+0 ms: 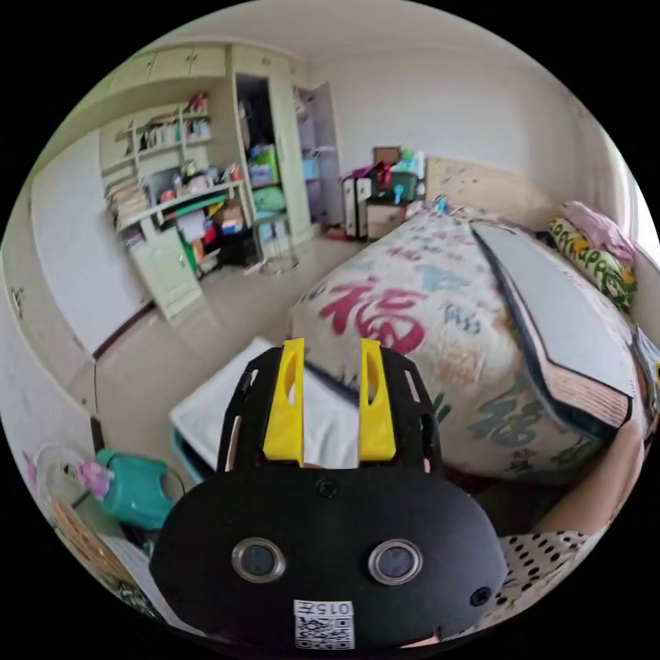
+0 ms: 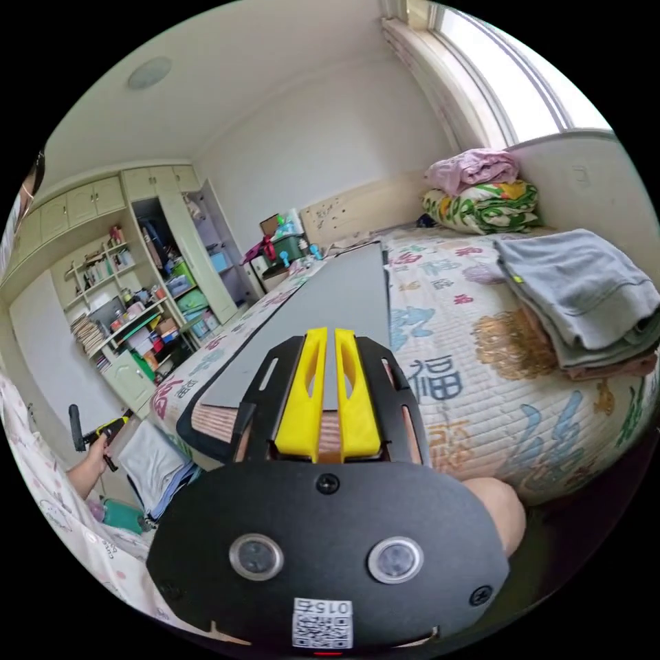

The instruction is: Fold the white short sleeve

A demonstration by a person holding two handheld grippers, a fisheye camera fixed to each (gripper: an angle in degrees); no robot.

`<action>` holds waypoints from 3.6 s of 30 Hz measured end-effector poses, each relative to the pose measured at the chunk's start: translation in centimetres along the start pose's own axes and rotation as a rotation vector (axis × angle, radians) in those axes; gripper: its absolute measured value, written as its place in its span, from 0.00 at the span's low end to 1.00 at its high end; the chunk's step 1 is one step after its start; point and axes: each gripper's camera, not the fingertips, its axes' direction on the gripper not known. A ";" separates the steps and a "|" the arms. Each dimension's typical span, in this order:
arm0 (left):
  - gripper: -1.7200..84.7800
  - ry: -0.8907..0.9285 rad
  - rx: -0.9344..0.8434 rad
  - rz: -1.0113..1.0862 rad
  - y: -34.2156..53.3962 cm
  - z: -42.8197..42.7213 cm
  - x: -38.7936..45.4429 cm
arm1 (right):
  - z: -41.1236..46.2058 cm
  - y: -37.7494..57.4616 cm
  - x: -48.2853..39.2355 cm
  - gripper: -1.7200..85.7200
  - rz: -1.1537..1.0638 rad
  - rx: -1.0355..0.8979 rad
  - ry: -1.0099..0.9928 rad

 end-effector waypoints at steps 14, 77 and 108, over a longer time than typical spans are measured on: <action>0.22 -0.106 -0.066 -0.703 23.0 1.2 -24.2 | -1.8 7.9 11.1 0.07 -0.142 -0.226 -0.139; 0.16 0.160 -0.415 0.683 24.1 4.1 24.0 | 17.3 3.9 34.3 0.09 -0.158 -0.914 -0.739; 0.04 0.611 0.438 0.522 -5.4 -8.3 14.0 | 3.2 -11.3 16.0 0.02 -0.104 -0.197 -0.592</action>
